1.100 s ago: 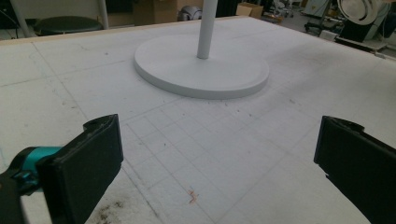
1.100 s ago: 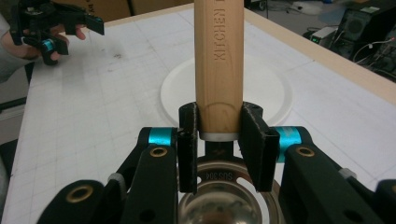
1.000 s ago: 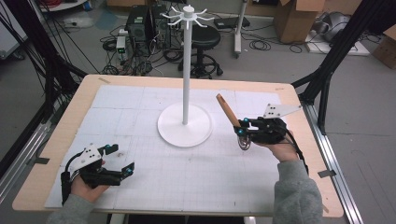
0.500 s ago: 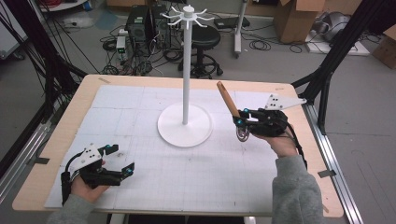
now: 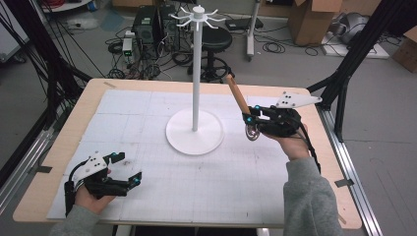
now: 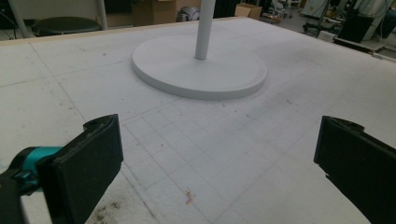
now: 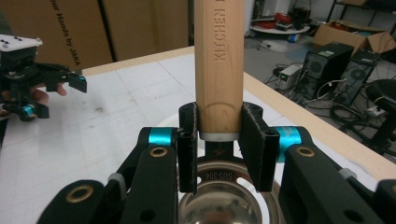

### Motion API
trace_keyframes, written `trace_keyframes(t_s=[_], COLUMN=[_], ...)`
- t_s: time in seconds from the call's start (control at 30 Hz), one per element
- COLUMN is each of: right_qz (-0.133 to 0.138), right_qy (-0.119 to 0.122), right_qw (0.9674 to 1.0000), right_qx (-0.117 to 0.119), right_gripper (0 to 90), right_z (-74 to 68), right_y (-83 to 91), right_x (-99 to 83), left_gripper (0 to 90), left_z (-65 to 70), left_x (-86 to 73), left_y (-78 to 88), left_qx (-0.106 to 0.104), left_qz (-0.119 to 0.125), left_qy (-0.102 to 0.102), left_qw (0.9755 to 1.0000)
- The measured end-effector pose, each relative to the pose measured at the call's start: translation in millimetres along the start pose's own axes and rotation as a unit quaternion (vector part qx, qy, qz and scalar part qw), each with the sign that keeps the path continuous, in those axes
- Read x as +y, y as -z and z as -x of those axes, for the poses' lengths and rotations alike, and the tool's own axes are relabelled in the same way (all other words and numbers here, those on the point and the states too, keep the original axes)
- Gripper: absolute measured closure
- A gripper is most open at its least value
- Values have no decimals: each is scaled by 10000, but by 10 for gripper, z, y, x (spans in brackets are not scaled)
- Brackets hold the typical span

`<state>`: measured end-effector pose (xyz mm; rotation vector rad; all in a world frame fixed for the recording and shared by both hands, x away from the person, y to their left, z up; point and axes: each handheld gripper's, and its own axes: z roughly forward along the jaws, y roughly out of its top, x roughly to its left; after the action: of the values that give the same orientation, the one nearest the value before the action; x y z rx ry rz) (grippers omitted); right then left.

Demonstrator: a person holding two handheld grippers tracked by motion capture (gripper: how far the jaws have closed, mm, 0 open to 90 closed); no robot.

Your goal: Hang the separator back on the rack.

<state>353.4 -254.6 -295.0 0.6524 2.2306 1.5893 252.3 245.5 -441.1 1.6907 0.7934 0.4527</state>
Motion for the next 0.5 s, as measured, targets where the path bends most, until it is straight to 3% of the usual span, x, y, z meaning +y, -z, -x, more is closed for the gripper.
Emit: trace_keyframes(t_s=[0.5], right_qz=[138], right_qy=[67], right_qw=[9999], right_qx=[70], right_gripper=[696], right_z=[-13], right_y=[-4], right_x=[273], left_gripper=[18], left_z=[1], left_x=[-13], left_y=[46], left_qx=[43], left_qz=[8], left_qy=[24], left_qw=[10000])
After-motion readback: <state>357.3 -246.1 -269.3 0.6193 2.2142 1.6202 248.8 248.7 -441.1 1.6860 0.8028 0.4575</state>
